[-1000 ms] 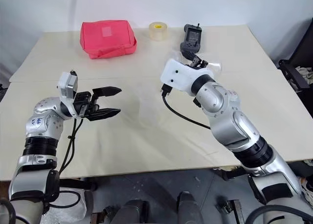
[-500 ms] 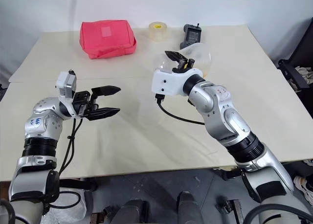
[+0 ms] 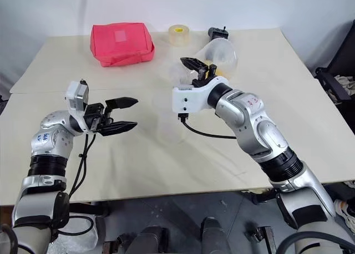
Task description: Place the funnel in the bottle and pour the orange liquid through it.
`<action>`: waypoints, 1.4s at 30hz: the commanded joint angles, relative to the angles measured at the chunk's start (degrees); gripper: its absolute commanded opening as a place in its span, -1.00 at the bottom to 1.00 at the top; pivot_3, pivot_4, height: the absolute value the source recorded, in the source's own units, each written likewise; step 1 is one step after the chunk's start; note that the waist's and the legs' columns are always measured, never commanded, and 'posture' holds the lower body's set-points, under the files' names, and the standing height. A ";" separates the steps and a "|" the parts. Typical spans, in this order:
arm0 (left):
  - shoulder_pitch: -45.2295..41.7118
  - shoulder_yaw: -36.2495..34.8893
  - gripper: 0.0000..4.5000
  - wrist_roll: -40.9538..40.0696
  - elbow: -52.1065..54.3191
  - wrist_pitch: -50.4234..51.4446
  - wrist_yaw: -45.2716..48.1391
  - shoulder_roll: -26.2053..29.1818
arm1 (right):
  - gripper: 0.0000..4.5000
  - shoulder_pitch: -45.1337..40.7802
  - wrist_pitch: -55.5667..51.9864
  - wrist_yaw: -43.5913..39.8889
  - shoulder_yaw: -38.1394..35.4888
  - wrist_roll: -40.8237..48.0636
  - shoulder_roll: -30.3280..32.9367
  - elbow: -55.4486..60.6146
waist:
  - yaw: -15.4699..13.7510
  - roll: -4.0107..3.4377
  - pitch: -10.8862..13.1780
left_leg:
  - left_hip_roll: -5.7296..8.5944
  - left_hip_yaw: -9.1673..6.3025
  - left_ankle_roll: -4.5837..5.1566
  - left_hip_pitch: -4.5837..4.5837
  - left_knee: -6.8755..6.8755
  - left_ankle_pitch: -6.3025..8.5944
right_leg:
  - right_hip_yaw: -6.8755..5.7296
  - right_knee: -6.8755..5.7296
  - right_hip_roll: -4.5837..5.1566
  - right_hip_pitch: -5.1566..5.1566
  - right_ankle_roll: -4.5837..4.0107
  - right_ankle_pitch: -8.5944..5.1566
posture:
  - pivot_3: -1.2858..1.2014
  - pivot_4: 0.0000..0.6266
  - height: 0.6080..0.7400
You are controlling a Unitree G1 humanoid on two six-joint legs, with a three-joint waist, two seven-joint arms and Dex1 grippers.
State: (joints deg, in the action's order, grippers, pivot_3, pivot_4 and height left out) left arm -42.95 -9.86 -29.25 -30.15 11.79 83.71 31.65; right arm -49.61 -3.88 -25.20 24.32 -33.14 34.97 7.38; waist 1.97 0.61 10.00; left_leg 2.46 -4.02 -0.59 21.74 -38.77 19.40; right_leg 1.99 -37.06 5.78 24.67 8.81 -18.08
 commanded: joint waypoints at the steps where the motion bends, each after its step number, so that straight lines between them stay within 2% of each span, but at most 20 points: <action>1: -1.09 -0.51 1.00 -0.62 0.35 -0.75 0.19 0.03 | 0.08 -0.39 2.02 0.10 -2.57 -1.85 0.30 1.46 | 0.00 0.00 0.00 | 0.00 0.00 0.00 0.00 0.00 0.00 | 0.00 0.00 0.00 0.00 0.00 0.00 | 0.03 -0.52 1.00; 29: -1.58 -1.04 1.00 -0.85 0.15 -0.97 0.84 0.23 | 0.08 -1.70 11.49 2.82 -2.21 -13.26 -1.80 -1.89 | 0.03 0.00 0.00 | 0.01 0.00 -0.01 0.00 -0.01 0.00 | 0.00 -0.01 0.00 -0.01 0.00 0.00 | 0.03 -0.52 1.00; 42: 0.24 -3.00 1.00 -1.22 -0.09 -1.27 1.37 3.38 | 0.08 -3.00 14.78 4.30 -2.61 -14.76 -1.79 -4.23 | 0.49 0.00 0.00 | 0.00 0.00 -0.02 0.00 0.00 -0.01 | -0.01 -0.01 -0.01 0.00 0.00 0.00 | 0.03 -0.52 1.00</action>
State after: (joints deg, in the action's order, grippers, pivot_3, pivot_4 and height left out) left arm -43.05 -11.52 -29.22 -30.47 11.21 84.58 34.20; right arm -50.79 10.20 -22.27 24.30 -47.41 33.16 1.86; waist 2.46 0.61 10.00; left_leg 2.45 -4.03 -0.61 21.73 -38.77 19.39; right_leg 1.98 -37.07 5.77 24.68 8.81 -18.08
